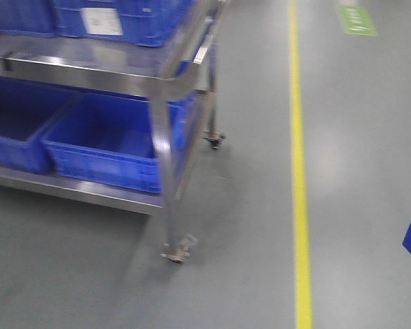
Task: Pour parts from conveyor to right shelf
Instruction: 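Drive down the aisle between shelves of blue bins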
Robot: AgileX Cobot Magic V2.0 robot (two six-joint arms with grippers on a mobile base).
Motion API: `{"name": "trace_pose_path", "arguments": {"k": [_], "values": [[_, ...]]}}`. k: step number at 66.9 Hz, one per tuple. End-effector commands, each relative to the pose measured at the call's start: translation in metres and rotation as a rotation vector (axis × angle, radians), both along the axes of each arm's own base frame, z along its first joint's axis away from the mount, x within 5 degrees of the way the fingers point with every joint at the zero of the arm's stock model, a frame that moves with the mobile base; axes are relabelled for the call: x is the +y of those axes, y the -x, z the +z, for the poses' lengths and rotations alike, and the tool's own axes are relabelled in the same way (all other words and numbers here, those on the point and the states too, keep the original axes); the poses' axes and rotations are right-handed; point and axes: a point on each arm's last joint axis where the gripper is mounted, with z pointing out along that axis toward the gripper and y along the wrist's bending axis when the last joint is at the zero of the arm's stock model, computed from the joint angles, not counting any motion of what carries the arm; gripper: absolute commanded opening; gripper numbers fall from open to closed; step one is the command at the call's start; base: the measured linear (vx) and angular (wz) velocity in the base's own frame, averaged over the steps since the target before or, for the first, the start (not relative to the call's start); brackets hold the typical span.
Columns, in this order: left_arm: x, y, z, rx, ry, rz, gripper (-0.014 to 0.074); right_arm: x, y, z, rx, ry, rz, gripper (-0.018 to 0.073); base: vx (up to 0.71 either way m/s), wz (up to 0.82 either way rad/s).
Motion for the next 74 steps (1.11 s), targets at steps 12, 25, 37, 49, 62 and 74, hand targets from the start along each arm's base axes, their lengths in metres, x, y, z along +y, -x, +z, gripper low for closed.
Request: {"name": "trace_pose_path", "arguments": {"k": [12,25,37,49,62,74], "values": [[-0.0004,0.0003,-0.0014,-0.063,0.015,-0.007,-0.0006,-0.0002,0.0002,0.0163,-0.101,-0.006,-0.001,-0.0001,0.31,0.95],[-0.0004,0.0003,-0.0014,-0.063,0.015,-0.007,-0.0006,-0.0002,0.0002,0.0163,-0.101,-0.006,-0.001,-0.0001,0.25,1.02],[-0.0004,0.0003,-0.0014,-0.063,0.015,-0.007,-0.0006,-0.0002,0.0002,0.0163,-0.101,-0.006,-0.001,-0.0001,0.23,0.91],[-0.0004,0.0003,-0.0014,-0.063,0.015,-0.007,-0.0006,-0.0002,0.0002,0.0163,-0.101,-0.006,-0.001,-0.0001,0.20,0.84],[-0.0004,0.0003,-0.0014,-0.063,0.015,-0.007,-0.0006,-0.0002,0.0002,0.0163,-0.101,-0.006,-0.001,-0.0001,0.14,0.84],[-0.0004,0.0003,-0.0014,-0.063,0.015,-0.007,-0.0006,-0.0002,0.0002,0.0163,-0.101,-0.006,-0.001,-0.0001,0.09,0.86]]}}
